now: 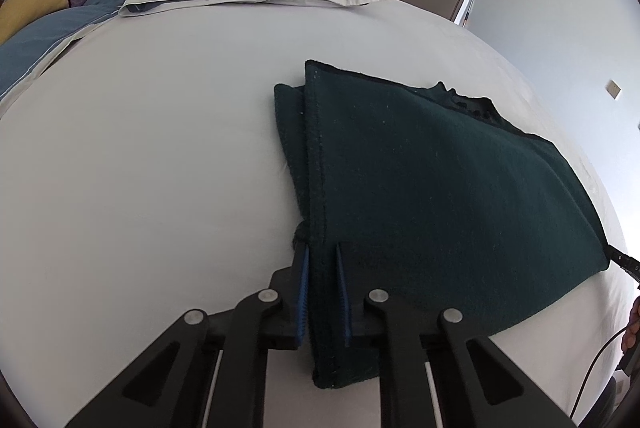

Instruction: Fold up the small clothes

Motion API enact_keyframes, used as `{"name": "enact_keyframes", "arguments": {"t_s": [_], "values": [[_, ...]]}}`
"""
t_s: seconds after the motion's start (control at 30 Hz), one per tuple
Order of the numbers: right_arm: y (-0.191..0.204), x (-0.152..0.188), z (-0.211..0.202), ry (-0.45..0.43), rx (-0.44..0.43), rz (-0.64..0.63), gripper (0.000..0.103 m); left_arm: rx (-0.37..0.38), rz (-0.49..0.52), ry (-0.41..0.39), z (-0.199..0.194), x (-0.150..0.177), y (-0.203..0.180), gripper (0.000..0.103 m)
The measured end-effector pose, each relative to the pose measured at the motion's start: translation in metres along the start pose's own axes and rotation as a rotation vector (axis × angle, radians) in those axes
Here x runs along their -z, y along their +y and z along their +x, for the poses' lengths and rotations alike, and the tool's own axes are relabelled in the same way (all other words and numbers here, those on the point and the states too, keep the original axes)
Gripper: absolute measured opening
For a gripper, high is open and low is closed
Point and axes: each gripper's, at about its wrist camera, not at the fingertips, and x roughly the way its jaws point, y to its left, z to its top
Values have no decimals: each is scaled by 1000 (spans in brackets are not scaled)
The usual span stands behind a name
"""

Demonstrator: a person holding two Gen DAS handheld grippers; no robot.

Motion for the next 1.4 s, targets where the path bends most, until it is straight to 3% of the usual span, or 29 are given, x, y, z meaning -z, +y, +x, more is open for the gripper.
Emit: {"name": "enact_keyframes", "arguments": {"t_s": [0.4, 0.5, 0.57, 0.6, 0.63, 0.77, 0.87, 1.0, 1.07, 1.17, 1.4], "values": [[-12, 4, 19, 20, -38, 52, 7, 3, 8, 10, -5, 0, 0, 15], [-15, -2, 4, -1, -30, 90, 17, -15, 14, -35, -22, -5, -8, 15], [-12, -10, -12, -47, -27, 108, 20, -8, 32, -59, -29, -12, -19, 20], [-8, -15, -17, -62, -38, 114, 21, -5, 42, -65, -30, -16, -25, 28], [-2, -21, -21, -76, -80, 125, 23, 0, 52, -73, -29, -21, -34, 34], [46, -39, -7, -28, -349, 144, 23, 2, 109, -48, -7, -32, -74, 40], [92, -38, 29, 86, -552, 154, 23, -18, 152, 34, 23, -26, -99, 41], [134, -17, 86, 276, -686, 180, 23, -89, 203, 35, 38, -13, -114, 46], [143, -3, 109, 339, -676, 182, 21, -93, 203, 38, 39, -13, -115, 46], [132, 2, 111, 303, -719, 222, 20, -81, 205, 42, 39, -13, -112, 48], [47, -4, 92, 168, -613, 372, 20, -70, 208, 34, 39, -11, -109, 49]]}}
